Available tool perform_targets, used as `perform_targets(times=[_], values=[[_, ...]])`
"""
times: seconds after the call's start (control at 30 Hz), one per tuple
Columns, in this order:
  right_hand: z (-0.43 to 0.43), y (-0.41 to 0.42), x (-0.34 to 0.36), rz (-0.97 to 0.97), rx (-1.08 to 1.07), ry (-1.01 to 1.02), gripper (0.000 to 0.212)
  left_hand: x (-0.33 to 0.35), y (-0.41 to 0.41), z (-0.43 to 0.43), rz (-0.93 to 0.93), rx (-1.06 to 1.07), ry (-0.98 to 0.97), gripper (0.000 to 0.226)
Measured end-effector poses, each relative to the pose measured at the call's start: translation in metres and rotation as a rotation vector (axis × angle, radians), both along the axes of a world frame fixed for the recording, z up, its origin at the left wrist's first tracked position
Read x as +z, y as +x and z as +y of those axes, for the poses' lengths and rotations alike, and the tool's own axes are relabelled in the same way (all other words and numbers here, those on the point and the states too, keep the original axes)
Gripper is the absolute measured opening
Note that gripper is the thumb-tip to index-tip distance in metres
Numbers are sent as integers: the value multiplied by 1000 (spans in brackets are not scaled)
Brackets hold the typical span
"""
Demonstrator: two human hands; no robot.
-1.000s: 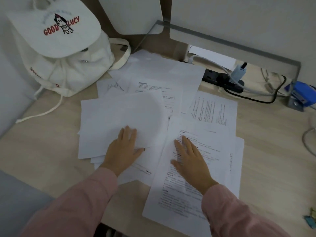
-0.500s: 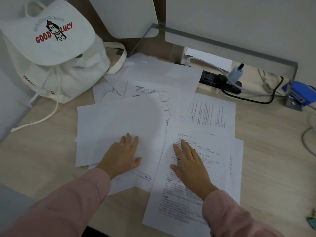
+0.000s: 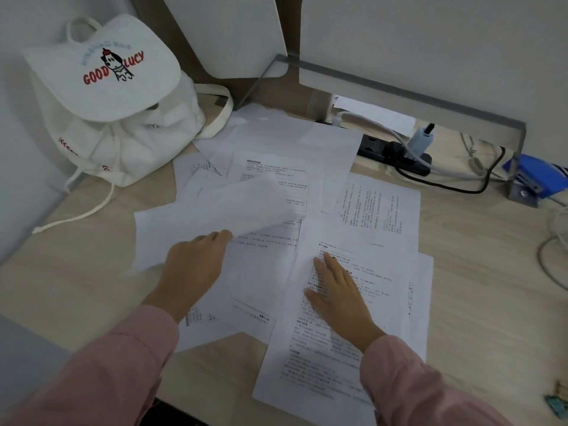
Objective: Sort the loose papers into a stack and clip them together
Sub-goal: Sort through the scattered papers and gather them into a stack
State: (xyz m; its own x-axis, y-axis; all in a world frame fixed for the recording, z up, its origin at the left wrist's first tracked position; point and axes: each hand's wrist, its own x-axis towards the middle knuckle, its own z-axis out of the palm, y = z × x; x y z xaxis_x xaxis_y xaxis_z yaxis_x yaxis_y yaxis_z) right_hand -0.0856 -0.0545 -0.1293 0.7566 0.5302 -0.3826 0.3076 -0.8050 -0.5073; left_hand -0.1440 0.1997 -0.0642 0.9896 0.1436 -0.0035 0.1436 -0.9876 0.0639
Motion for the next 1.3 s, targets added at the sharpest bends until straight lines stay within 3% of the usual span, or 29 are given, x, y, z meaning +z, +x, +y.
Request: perform_targets(times=[0.07, 0.1, 0.23, 0.33, 0.4, 0.5, 0.6, 0.77, 0.83, 1.03, 1.13, 1.23, 1.3], values=[[3, 5, 9, 115, -71, 83, 64, 29, -2, -3, -137, -5, -57, 6], [4, 8, 18, 202, -140, 149, 62, 48, -1, -8, -172, 26, -160, 19], [3, 14, 71, 577, -403, 465, 61, 114, -7, -32, -190, 216, -1100, 23], [-6, 16, 106, 690, -474, 774, 71, 136, -12, -44, -202, 281, -1500, 28], [-14, 18, 127, 751, -489, 923, 61, 134, -13, -51, -212, 337, -1631, 33], [-32, 15, 148, 765, -434, 1009, 40, 126, -10, -63, -172, 389, -1637, 32], [-55, 8, 147, 661, -567, 976, 30, 114, -5, -76, -117, 406, -1584, 26], [-90, -5, 107, 380, -921, 690, 13, 66, 6, -106, -5, 448, -1342, 18], [-102, -13, 81, 335, -1015, 527, 12, 35, 6, -114, 90, 467, -1254, 29], [-105, -38, 36, 301, -1054, 230, 19, -25, -7, -127, 236, 637, -1075, 55], [-94, -43, 33, 223, -1032, 116, 11, -34, -4, -127, 264, 681, -1086, 60], [-83, -45, 40, 224, -1121, 138, 52, -34, 2, -129, 300, 701, -1139, 56], [-81, -46, 39, 236, -1165, 179, 57, -33, 5, -131, 316, 709, -1161, 39]])
